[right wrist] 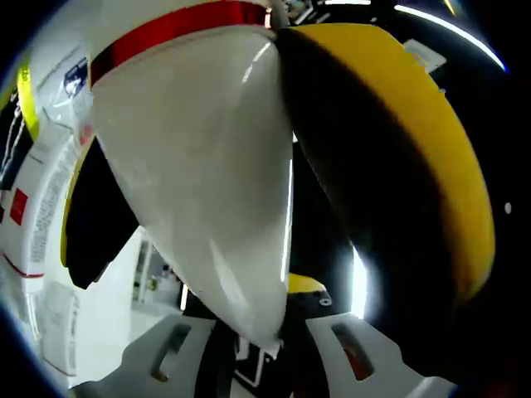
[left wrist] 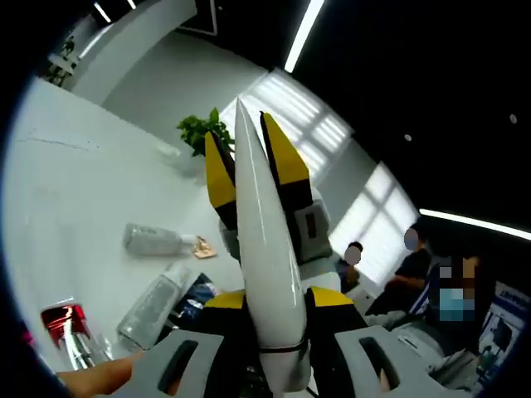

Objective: Arrange the skincare products in the storage area until every visible bottle or jar stands upright without overlapping.

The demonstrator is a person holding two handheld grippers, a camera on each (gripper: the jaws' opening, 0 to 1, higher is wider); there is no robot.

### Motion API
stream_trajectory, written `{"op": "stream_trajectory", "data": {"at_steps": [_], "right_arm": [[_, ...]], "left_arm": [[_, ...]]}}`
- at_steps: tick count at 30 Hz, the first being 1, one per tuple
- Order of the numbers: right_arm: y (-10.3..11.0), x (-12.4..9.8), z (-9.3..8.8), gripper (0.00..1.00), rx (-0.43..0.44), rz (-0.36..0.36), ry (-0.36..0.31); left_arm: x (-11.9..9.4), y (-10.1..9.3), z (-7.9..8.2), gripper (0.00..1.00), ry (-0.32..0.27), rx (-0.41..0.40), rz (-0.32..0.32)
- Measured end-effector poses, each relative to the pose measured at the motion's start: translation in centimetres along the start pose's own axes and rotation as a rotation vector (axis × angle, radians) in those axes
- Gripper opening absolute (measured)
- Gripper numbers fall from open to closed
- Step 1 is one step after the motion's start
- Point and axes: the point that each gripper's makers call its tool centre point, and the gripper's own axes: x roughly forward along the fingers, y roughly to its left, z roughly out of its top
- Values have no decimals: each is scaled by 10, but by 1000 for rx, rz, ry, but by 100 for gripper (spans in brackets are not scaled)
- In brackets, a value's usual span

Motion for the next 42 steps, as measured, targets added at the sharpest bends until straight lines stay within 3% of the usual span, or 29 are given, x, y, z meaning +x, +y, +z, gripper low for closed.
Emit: {"op": "stream_trajectory", "data": {"at_steps": [8, 14, 17, 18, 26, 32, 35, 42], "right_arm": [[-1, -1, 7, 17, 9, -5, -38], [1, -1, 12, 17, 17, 1, -72], [3, 2, 14, 18, 15, 4, -83], [3, 2, 14, 20, 26, 3, -85], [-1, 0, 10, 29, 253, -2, -105], [-3, 0, 5, 29, 330, 1, -99], [-8, 0, 4, 26, 364, -15, -109], [-11, -1, 9, 28, 376, -25, -127]], "left_arm": [[-3, 1, -4, 26, 32, -1, -4], [-7, 0, 0, 28, 26, 51, -9], [-8, 3, 0, 26, 20, 10, 10], [-8, 6, 2, 25, 17, -26, 24], [-15, 6, 7, 20, -1, 28, 53], [-22, 11, 17, 19, -47, 48, 90], [-28, 8, 26, 19, -113, 33, 60], [-32, 7, 32, 19, -137, 28, 40]]}}
